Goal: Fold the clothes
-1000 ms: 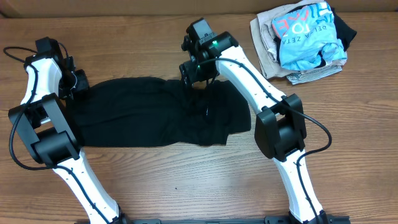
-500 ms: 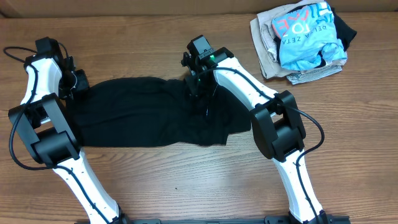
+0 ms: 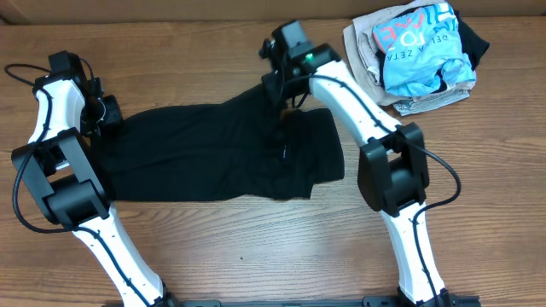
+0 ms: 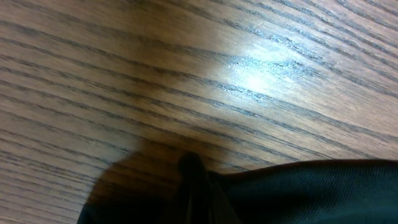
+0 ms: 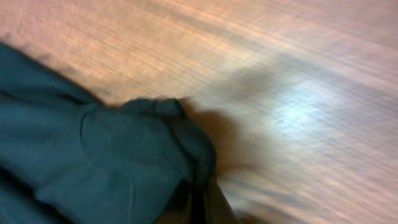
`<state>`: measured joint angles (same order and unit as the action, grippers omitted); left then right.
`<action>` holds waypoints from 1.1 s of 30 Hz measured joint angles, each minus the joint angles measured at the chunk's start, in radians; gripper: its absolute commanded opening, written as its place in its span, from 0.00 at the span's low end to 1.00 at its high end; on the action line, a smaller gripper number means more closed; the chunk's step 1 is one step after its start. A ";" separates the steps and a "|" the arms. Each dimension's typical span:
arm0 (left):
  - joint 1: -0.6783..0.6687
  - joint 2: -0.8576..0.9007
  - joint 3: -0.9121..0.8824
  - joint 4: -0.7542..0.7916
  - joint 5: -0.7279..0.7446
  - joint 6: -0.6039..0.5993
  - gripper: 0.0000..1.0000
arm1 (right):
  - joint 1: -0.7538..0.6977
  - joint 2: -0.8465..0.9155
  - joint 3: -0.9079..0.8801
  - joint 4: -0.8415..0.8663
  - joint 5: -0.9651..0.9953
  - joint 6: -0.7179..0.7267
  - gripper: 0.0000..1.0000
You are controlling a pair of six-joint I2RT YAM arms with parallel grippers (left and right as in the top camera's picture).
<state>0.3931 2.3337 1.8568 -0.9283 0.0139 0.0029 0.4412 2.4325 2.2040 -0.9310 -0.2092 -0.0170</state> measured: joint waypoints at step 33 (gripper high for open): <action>0.019 0.036 0.536 -0.727 -0.046 0.002 0.04 | 0.106 -0.003 0.370 -0.763 0.015 0.117 0.04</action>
<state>0.4122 2.3695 2.3924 -1.6554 -0.0322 0.0044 0.5472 2.4290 2.5740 -1.6939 -0.1940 0.1001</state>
